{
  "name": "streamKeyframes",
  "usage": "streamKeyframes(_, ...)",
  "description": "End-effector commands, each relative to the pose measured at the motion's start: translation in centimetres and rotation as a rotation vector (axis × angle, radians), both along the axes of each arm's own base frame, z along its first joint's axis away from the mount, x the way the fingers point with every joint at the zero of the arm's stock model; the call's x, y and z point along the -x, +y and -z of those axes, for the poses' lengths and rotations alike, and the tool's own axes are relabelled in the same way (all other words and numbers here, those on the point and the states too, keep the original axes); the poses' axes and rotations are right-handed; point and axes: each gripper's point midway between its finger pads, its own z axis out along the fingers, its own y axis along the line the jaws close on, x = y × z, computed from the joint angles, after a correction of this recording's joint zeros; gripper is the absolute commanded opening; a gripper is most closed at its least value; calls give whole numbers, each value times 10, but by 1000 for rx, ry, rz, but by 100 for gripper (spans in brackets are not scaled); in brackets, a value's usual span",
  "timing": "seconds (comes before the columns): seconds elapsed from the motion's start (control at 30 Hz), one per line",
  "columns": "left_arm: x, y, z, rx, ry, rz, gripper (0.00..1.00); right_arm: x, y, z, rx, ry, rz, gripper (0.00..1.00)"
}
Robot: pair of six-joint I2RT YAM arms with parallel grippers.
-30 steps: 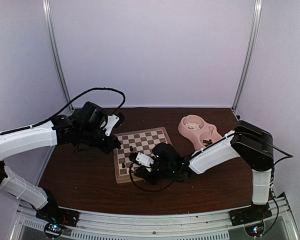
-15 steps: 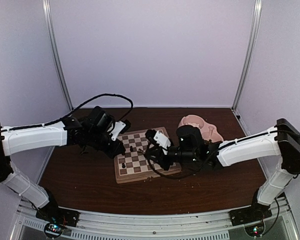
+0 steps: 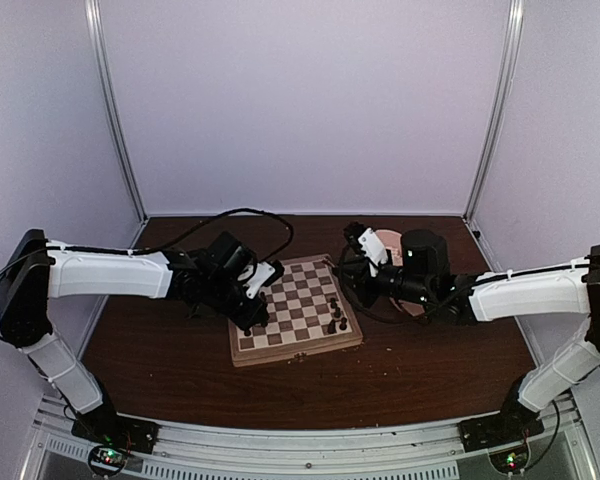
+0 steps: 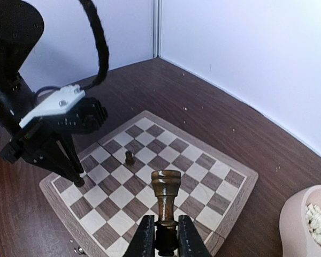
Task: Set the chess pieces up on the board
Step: Pick up the queen from the chessboard, then place the pawn at g7.
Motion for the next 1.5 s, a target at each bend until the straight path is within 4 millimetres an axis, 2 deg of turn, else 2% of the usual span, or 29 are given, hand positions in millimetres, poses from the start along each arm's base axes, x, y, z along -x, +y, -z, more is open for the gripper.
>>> streamKeyframes(0.0,-13,-12,-5,31,-39,-9,7,-8,-17,5,-30,-27,102,10)
streamKeyframes(0.23,-20,-10,6,8,-51,-45,7,-18,-32,13,-19,-35,202,8)
streamKeyframes(0.37,-24,-4,15,-30,-60,-70,7,-30,-55,17,4,-53,343,6)
streamKeyframes(0.47,-23,-1,17,-43,-61,-73,7,-36,-69,18,2,-60,424,1)
streamKeyframes(0.57,-23,1,18,-53,-63,-75,7,-39,-76,19,-11,-58,465,0)
streamKeyframes(0.87,-15,4,17,-61,-48,-63,7,-42,-84,20,-5,-63,510,0)
streamKeyframes(1.47,-5,11,24,-114,-48,-62,7,-41,-82,21,5,-65,499,0)
